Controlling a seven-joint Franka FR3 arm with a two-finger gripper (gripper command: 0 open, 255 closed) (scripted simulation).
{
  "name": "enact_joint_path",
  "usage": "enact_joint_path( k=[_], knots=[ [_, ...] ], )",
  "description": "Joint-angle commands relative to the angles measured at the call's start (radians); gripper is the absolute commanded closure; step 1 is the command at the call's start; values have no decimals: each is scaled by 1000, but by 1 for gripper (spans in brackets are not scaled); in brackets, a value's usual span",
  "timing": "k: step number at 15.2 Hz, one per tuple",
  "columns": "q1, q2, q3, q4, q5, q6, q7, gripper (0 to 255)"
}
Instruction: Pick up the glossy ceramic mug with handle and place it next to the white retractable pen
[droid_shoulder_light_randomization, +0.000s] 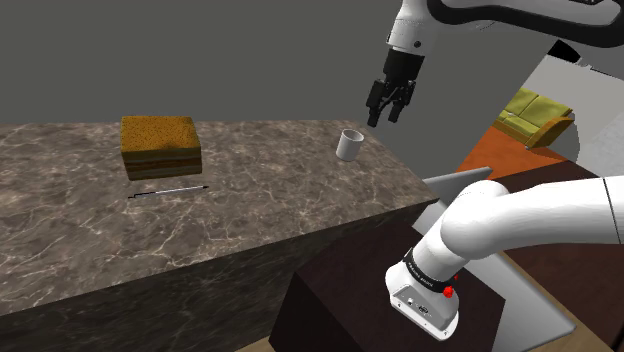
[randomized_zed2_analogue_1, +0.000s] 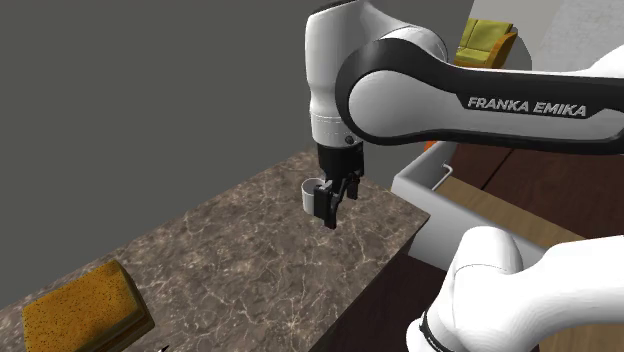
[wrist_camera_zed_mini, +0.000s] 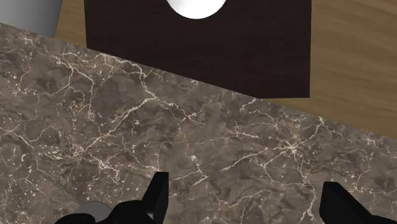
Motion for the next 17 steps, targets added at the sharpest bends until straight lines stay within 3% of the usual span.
enact_joint_path(
  k=[1, 9, 17],
  knots=[
    [0, 0, 0, 0, 0, 0, 0, 0],
    [-49, 153, -74, -67, -83, 250, -92, 0],
    [-92, 376, -148, -47, -139, 490, -172, 0]
  ],
)
